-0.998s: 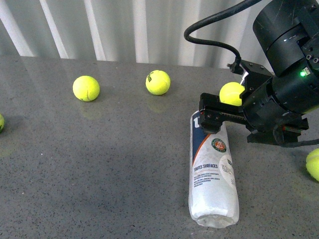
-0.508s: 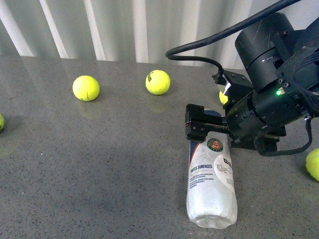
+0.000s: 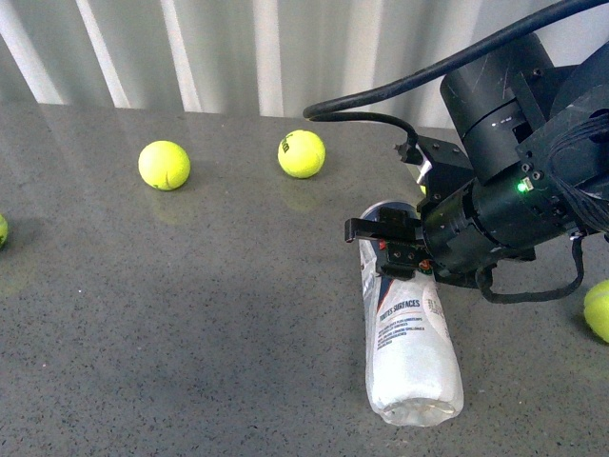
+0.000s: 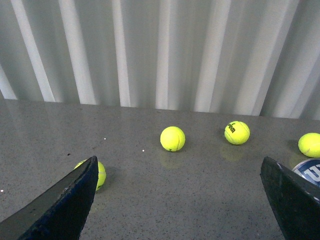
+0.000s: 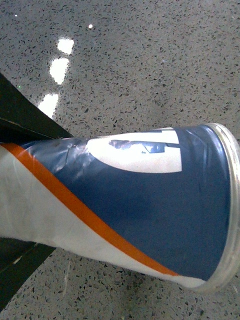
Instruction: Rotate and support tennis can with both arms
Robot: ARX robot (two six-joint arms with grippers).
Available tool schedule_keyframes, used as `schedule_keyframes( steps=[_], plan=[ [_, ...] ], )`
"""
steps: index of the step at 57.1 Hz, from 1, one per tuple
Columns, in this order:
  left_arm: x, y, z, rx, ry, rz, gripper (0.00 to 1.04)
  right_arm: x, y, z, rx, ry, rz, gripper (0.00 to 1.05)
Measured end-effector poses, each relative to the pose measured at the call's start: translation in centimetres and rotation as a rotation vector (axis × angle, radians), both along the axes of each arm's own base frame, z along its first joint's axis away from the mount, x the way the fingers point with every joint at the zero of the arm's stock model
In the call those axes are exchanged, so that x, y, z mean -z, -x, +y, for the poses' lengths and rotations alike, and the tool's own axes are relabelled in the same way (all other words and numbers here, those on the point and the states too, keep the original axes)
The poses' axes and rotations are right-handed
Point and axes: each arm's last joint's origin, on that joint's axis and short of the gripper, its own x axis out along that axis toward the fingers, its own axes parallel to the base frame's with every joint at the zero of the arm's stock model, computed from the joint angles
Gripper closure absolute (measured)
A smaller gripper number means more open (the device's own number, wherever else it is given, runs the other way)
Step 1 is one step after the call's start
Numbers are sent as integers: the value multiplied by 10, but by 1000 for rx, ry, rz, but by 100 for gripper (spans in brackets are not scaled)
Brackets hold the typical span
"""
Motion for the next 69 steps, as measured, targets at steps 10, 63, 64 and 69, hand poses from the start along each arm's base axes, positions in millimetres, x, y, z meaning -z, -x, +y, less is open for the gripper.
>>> schedule_keyframes(
  steps=[10,63,64,69],
  plan=[
    [0,0,0,0,0,0,7,-2,1,-1,-6,15,-15,81],
    [0,0,0,0,0,1,7,-48,68,9,-964,959,-1127,98],
    [0,0,0,0,0,1,7,-45,70,8,-1005,983,-1140,98],
    [0,0,0,0,0,1,7,-26,79,9,-1171,1047,-1177,98]
  ],
)
